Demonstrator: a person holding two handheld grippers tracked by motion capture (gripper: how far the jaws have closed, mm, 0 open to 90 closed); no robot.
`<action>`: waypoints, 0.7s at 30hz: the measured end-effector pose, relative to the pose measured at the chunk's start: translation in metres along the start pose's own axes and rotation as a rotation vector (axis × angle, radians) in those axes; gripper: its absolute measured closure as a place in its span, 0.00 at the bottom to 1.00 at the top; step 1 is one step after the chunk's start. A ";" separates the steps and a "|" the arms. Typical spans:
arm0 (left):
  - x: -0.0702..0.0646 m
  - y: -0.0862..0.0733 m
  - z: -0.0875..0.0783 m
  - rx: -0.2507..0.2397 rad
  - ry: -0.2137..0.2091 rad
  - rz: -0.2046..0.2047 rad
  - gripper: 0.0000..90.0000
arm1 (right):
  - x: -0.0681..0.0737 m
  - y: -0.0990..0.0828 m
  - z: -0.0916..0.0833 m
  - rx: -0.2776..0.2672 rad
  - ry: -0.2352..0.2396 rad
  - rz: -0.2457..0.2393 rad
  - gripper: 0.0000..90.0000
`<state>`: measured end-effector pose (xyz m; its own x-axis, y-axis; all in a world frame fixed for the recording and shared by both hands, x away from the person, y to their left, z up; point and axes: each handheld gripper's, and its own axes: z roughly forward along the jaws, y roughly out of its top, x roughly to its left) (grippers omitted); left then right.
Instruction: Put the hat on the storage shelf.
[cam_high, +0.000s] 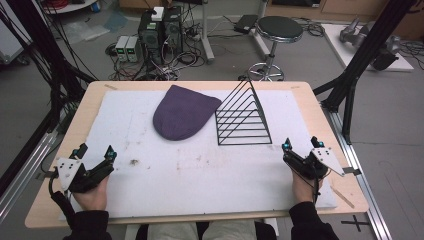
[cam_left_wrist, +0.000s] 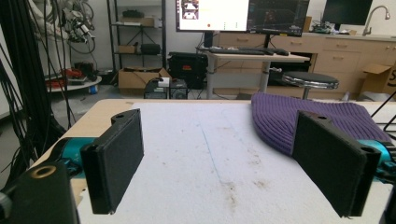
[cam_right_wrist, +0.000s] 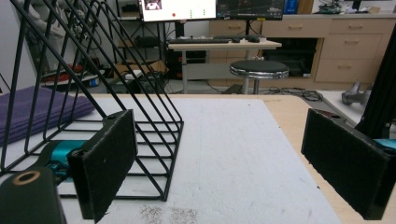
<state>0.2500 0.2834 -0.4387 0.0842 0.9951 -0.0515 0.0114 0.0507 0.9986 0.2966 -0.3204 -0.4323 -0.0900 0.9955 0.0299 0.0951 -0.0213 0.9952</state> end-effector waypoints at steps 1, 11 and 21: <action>0.000 0.000 0.000 0.000 0.000 0.000 0.19 | 0.000 0.000 0.000 0.006 0.001 0.001 0.11; 0.001 0.000 0.000 -0.001 -0.005 -0.004 0.19 | 0.000 0.000 0.001 0.011 0.007 0.004 0.11; 0.000 0.001 0.001 0.001 -0.025 0.008 0.20 | 0.000 -0.001 0.001 0.020 0.010 0.011 0.11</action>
<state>0.2514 0.2834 -0.4377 0.1088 0.9931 -0.0438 0.0113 0.0428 0.9990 0.2977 -0.3208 -0.4332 -0.0990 0.9942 0.0416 0.1161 -0.0300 0.9928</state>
